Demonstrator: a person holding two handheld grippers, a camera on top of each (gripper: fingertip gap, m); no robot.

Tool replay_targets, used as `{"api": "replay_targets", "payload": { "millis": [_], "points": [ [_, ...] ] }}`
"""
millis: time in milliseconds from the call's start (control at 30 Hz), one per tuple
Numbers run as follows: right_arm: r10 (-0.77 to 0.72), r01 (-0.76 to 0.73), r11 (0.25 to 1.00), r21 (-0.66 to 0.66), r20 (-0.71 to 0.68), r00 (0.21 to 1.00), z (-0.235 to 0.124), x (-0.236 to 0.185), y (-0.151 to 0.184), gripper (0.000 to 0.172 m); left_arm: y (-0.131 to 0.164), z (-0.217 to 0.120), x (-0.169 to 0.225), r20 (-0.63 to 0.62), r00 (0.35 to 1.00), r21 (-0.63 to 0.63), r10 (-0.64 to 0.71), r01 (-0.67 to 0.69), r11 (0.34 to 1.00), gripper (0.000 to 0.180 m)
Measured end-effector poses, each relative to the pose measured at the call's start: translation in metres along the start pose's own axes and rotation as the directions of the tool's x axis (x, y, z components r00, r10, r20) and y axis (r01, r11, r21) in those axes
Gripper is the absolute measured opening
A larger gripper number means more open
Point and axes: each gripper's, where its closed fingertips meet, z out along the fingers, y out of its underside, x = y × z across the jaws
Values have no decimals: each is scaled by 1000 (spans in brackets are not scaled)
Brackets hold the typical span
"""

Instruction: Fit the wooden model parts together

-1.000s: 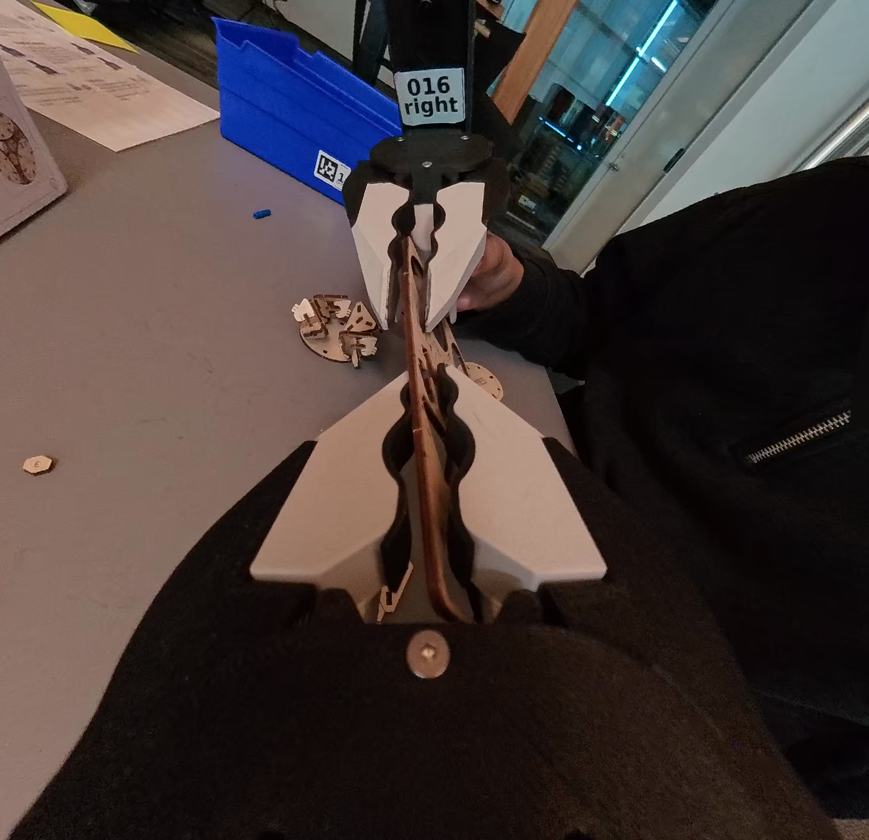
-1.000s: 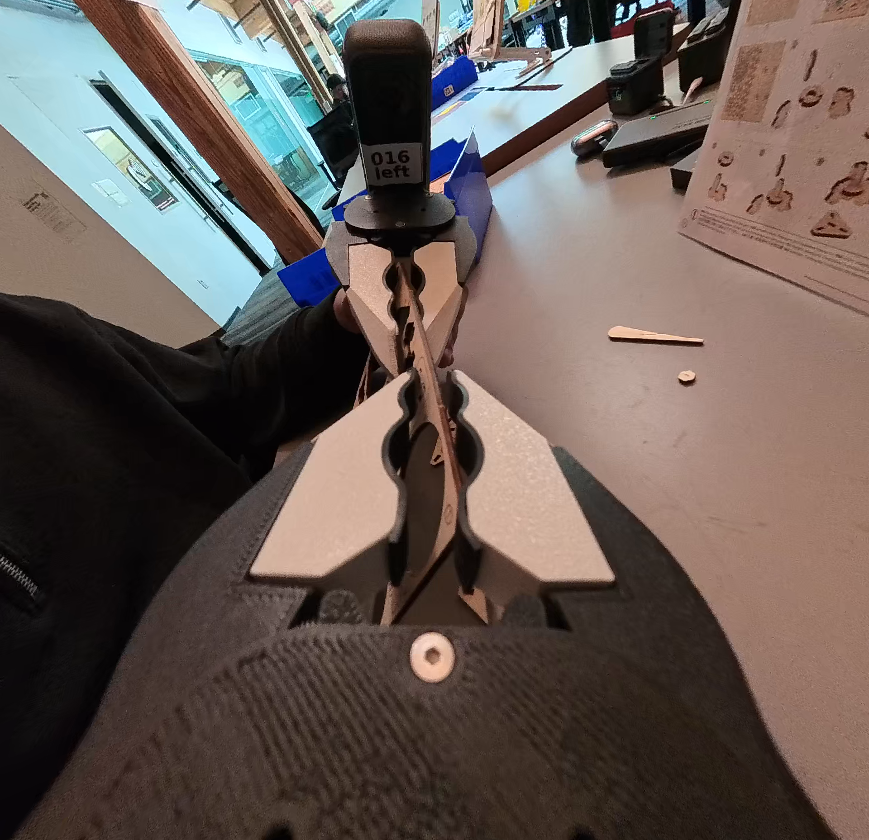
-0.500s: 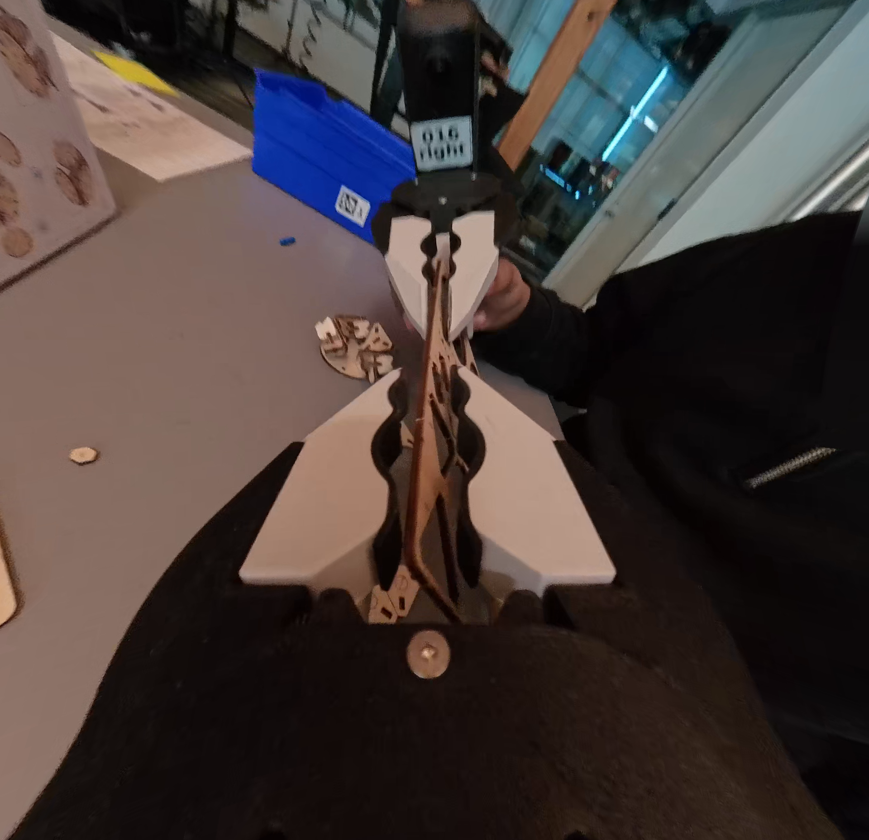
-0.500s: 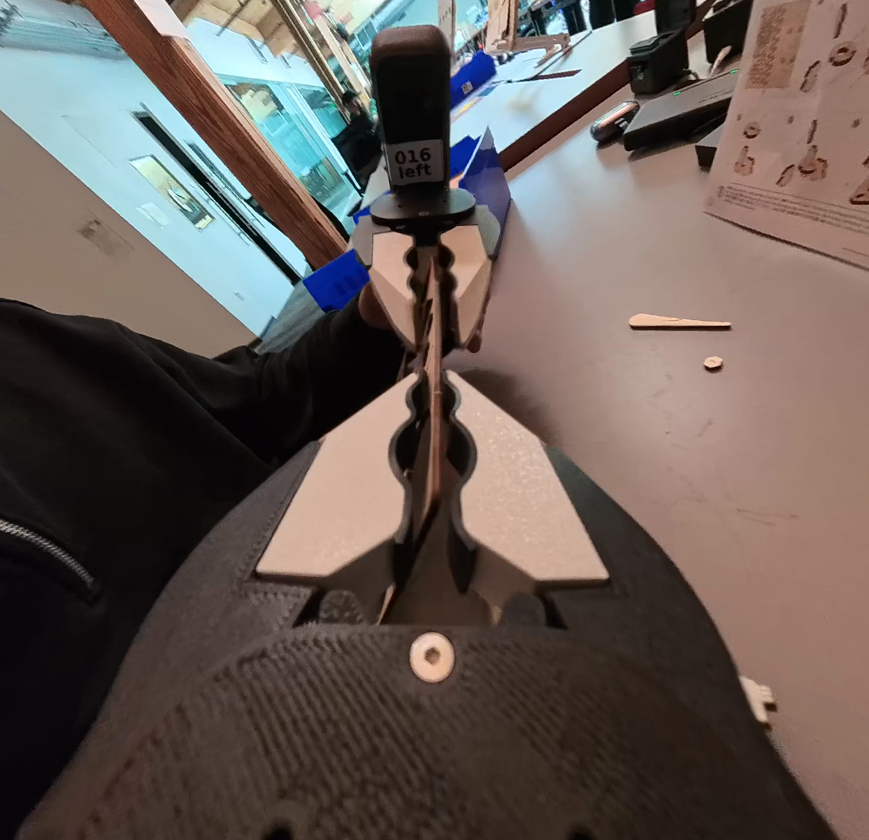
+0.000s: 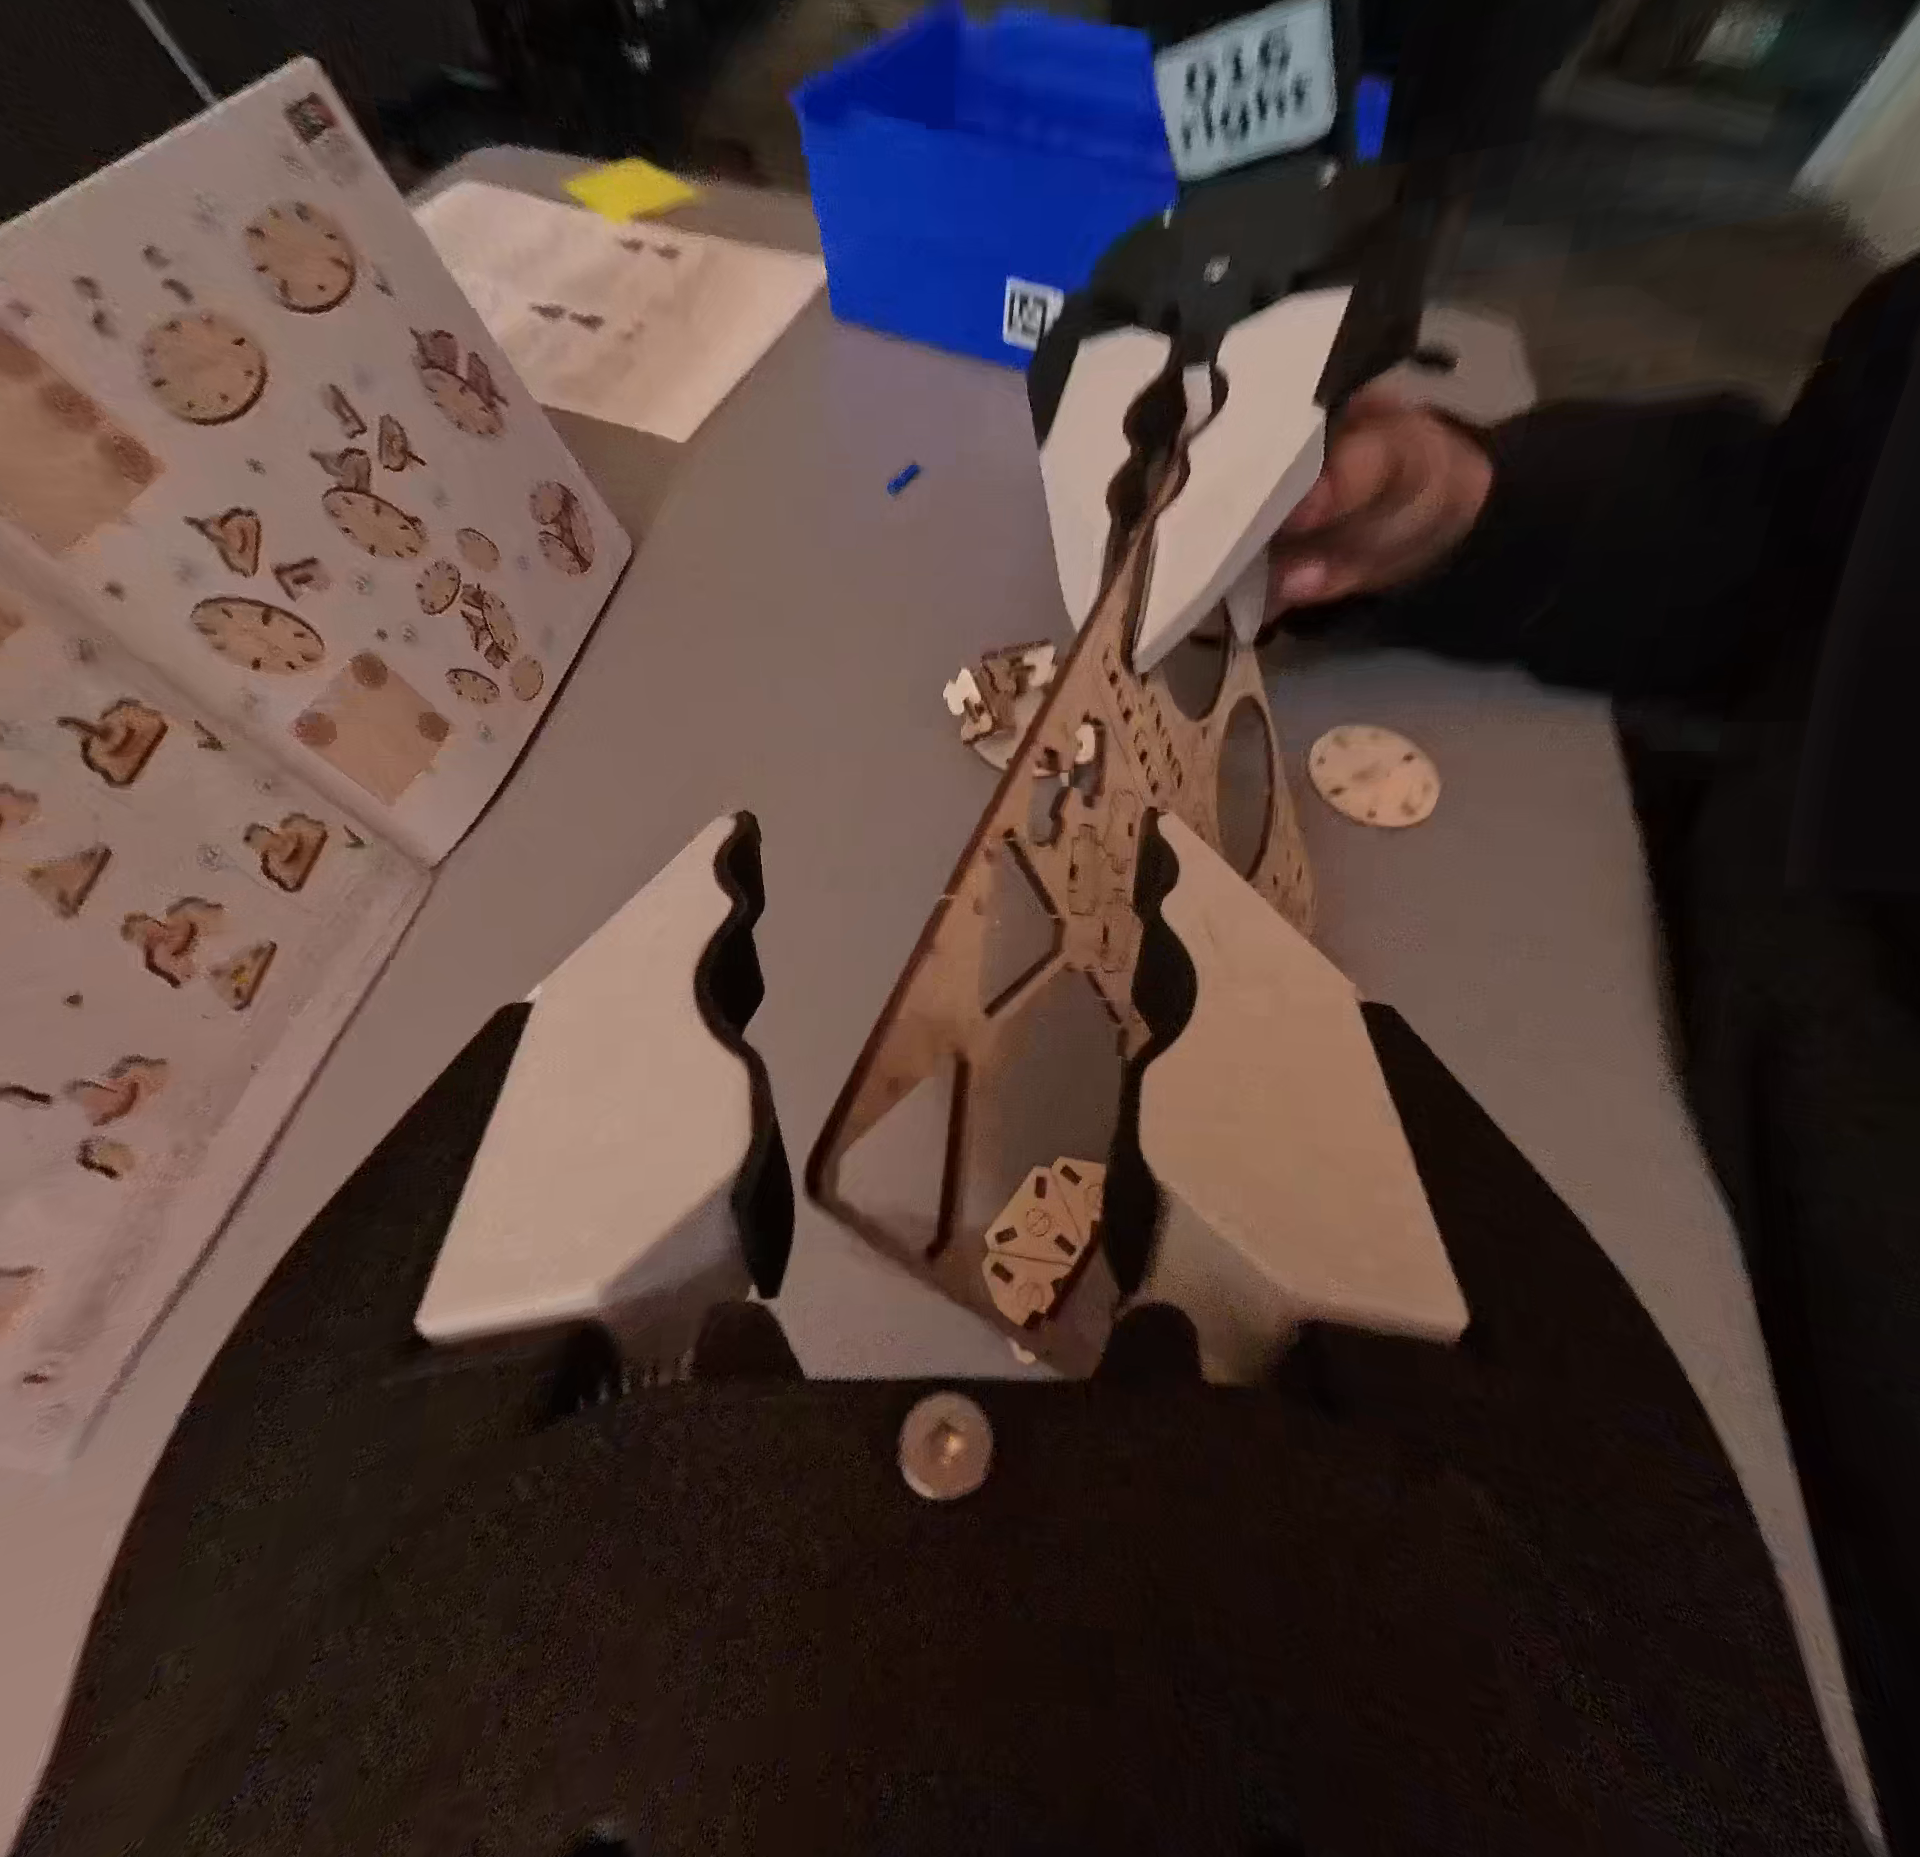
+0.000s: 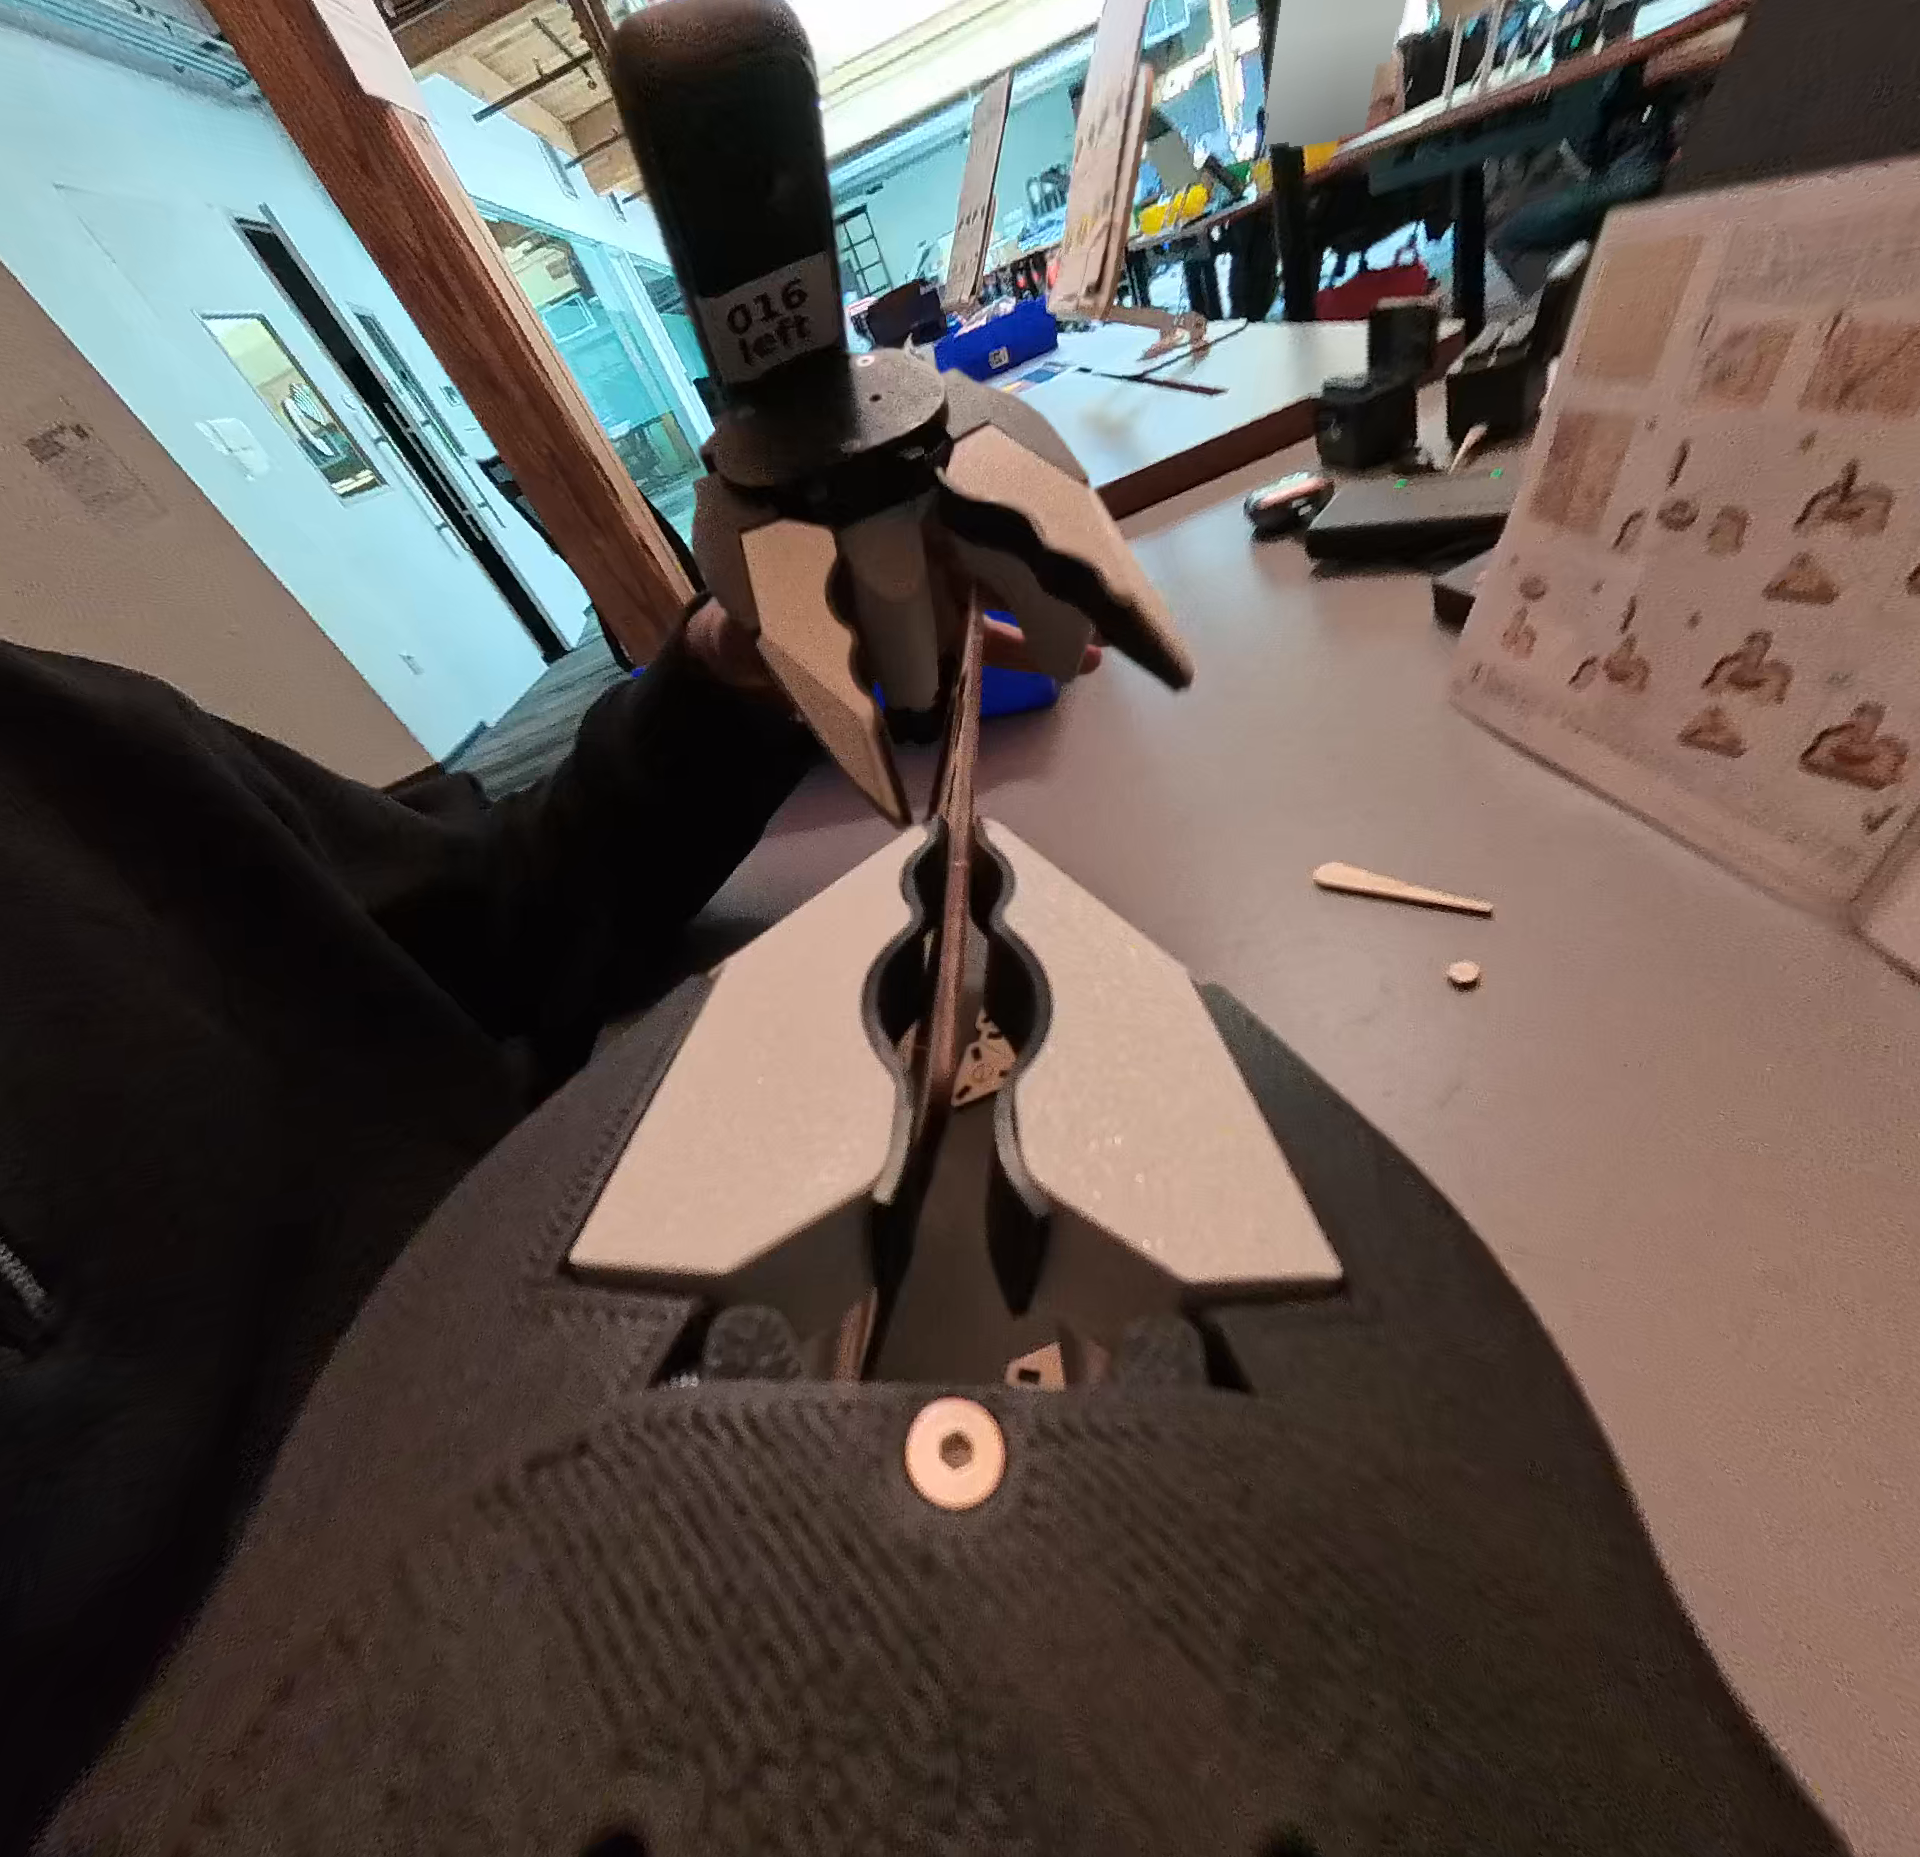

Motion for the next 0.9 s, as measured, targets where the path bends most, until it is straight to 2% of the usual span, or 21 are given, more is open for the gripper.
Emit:
{"api": "replay_targets", "payload": {
  "millis": [67, 200, 333, 567, 733, 900],
  "points": [
    [-58, 58, 998, 13, -15, 998, -3, -4, -6, 1, -6, 8, 11, -15, 998, -47, 67, -68, 997, 60],
    [-148, 149, 989, 13, -27, 989, -3, -16, -10, 1, -19, 16, 29, -70, 987, -59, 147, -151, 987, 36],
    [-184, 184, 983, -1, -38, 982, -2, -21, -10, 1, -27, 17, 43, -143, 980, -11, 140, -143, 990, 21],
    [-167, 168, 986, 9, -43, 985, -3, -20, -11, 1, -37, 2, 39, -167, 982, 103, 88, -71, 992, 17],
    [-151, 152, 988, 21, -37, 988, -2, -19, -11, 1, -25, 8, 40, -184, 981, 73, 54, -41, 997, 24],
    [-145, 146, 989, 23, -42, 988, -2, -18, -11, 1, -32, 8, 37, -179, 984, 123, 18, 4, 992, 21]
  ]
}}
